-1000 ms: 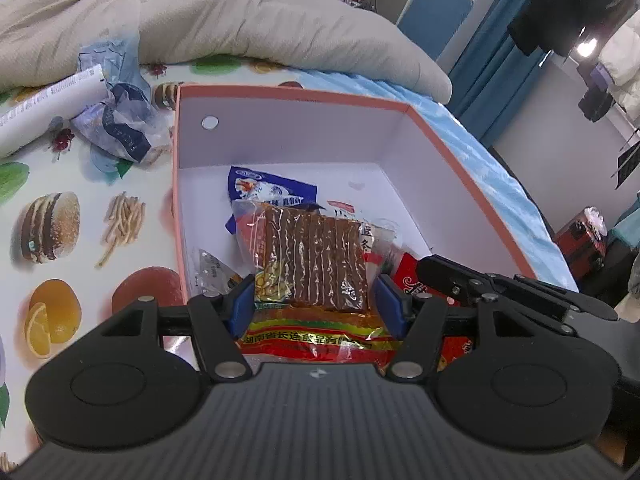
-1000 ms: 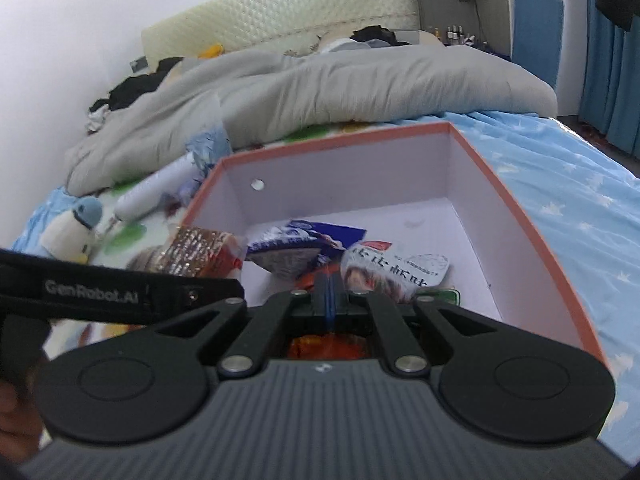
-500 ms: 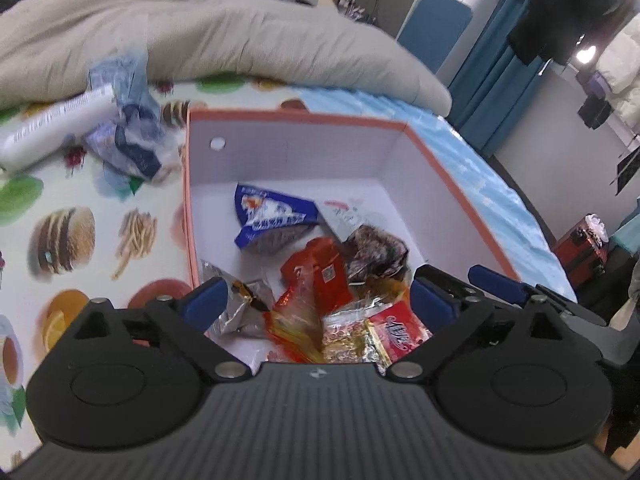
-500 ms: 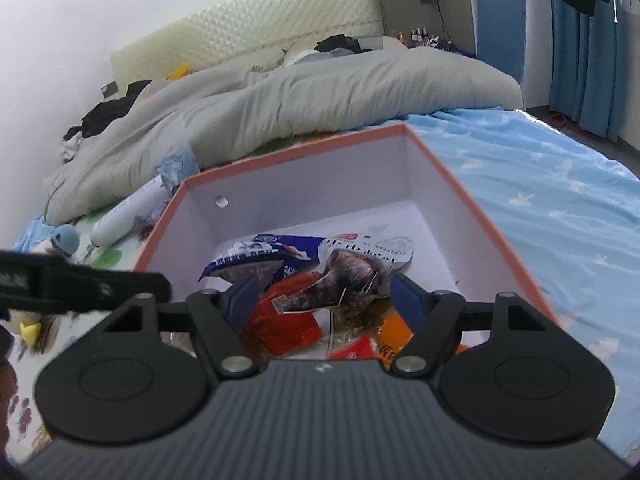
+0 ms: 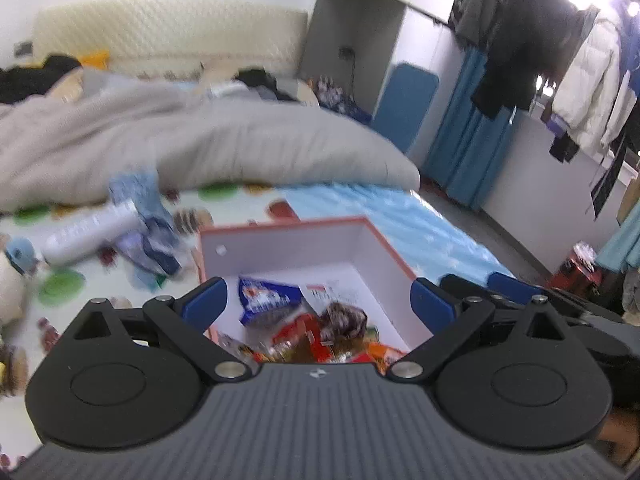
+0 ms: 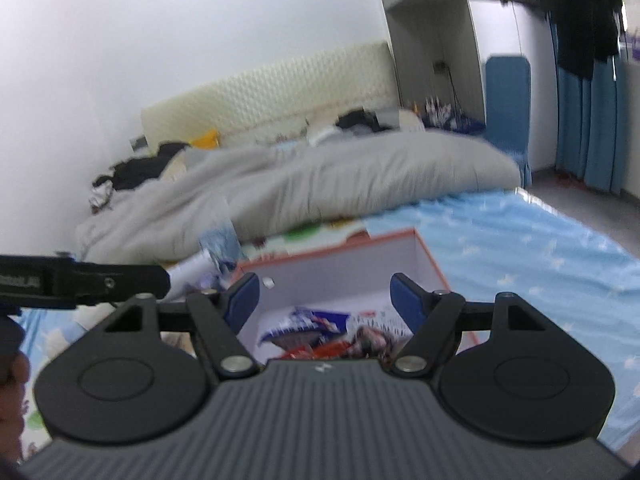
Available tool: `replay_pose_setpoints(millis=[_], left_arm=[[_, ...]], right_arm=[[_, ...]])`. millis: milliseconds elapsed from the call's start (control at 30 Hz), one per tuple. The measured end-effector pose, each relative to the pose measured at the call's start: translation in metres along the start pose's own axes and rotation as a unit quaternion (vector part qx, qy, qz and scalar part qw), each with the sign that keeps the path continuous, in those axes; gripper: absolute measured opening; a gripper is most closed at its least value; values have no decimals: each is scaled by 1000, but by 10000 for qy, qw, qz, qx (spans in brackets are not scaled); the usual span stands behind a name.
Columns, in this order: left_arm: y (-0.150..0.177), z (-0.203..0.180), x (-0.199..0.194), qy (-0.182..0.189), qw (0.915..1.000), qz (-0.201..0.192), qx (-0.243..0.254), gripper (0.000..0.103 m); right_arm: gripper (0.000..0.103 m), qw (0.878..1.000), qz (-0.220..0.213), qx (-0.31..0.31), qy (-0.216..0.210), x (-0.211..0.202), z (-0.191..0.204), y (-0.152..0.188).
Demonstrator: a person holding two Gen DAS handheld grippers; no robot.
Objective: Organize snacks
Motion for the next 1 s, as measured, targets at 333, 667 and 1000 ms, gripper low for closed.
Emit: replay_pose_setpoints(millis=[333, 667, 1000], left_arm=[[2, -10, -64, -352, 9982, -413, 249, 100], [36, -13, -99, -623, 9956, -485, 512, 100], [76, -4, -96, -835, 9944, -311, 577, 100]], right_arm=[[74, 9991, -396, 120, -124, -57, 8, -8], [74, 9996, -257, -97, -3, -82, 15, 26], [74, 9996, 104, 17, 250, -83, 2, 68]])
Point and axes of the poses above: each gripper's, at about its wrist camera, not at the fingertips, and x roughly the way its jaws point, z to its left, y to its underside, the point moved 8 cm from there along x, roughly the way its jaws point, and after that the axes turned 6 degrees about y, right-handed, at the moved point
